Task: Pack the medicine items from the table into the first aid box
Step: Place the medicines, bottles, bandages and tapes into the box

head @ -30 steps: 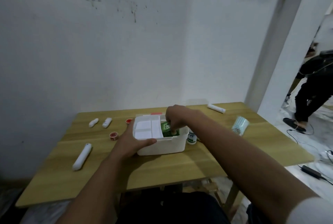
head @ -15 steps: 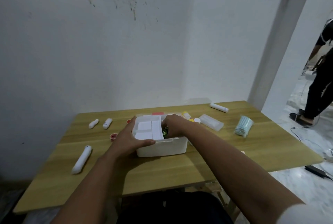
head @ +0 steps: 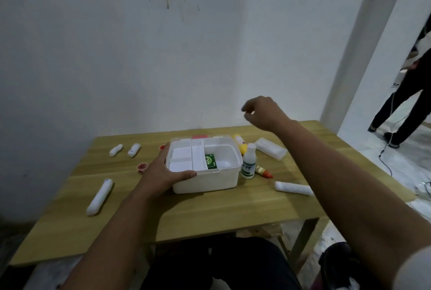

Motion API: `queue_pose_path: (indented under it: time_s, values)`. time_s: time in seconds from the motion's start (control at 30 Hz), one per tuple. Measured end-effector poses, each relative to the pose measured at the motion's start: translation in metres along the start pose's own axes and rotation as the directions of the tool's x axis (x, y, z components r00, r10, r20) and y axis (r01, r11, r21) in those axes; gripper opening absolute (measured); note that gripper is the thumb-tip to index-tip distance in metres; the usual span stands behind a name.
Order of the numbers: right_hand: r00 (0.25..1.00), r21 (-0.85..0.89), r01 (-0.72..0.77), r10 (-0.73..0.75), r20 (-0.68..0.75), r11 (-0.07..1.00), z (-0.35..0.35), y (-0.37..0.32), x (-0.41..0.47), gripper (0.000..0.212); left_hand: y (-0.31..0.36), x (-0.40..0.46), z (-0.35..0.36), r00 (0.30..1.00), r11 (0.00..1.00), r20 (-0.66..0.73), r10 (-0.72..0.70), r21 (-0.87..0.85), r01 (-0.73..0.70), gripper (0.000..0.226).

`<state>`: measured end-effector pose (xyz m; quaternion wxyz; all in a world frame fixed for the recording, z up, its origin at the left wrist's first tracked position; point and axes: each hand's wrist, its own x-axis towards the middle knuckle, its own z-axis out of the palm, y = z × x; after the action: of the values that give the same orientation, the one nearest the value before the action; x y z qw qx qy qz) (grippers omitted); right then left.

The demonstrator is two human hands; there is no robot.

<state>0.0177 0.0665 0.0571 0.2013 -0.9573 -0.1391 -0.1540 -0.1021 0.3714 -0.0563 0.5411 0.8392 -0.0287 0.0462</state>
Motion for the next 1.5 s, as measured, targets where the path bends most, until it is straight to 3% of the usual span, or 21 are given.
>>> queue_pose_path:
  time_s: [0.13,0.27,0.4,0.5,0.63,0.8,0.97,1.2,1.4,1.5]
  values:
    - [0.955,-0.199,-0.237,0.266,0.129,0.951,0.015,0.069,-0.008,0.031,0.004,-0.003,0.002,1.0,1.0,-0.024,0.02,0.021,-0.02,0.103]
    - [0.847,-0.382,-0.3,0.429,0.315,0.874,0.047,0.108,-0.033,0.05,0.012,-0.008,0.005,0.998,0.998,-0.053,0.027,0.053,-0.025,0.088]
    - [0.825,-0.412,-0.349,0.484,0.292,0.842,0.067,0.111,-0.044,0.039,0.016,-0.009,0.006,0.997,0.997,-0.07,0.026,0.075,-0.021,0.091]
    - [0.865,-0.395,-0.345,0.452,0.219,0.851,0.062,0.111,-0.038,0.037,0.016,-0.009,0.005,0.998,0.998,-0.06,0.019,0.065,-0.015,0.09]
    - [0.919,-0.245,-0.343,0.378,0.11,0.907,0.022,0.105,-0.014,0.051,0.021,-0.011,0.005,0.999,0.997,-0.054,0.004,0.076,0.0,0.086]
    - [0.966,0.054,-0.215,0.204,0.16,0.975,-0.031,0.044,0.005,0.069,0.026,-0.015,0.008,0.998,0.997,-0.063,-0.004,0.076,0.009,0.085]
    - [0.902,-0.099,0.022,0.023,0.431,0.995,-0.012,-0.025,-0.005,0.058,0.033,-0.019,0.008,0.999,0.995,-0.054,-0.005,0.095,0.01,0.089]
    - [0.85,-0.206,0.129,-0.002,0.527,0.97,0.048,-0.063,-0.015,0.072,0.024,-0.012,0.005,1.0,0.998,-0.027,-0.006,0.06,0.008,0.086]
    - [0.866,-0.103,0.129,-0.061,0.496,0.986,0.082,-0.077,-0.018,0.062,0.014,-0.005,0.002,1.0,0.997,-0.015,0.001,0.073,0.0,0.103]
    - [0.886,-0.031,0.083,-0.059,0.46,0.996,0.099,-0.08,-0.017,0.029,0.012,-0.004,0.002,1.0,0.998,-0.02,0.003,0.067,-0.001,0.102]
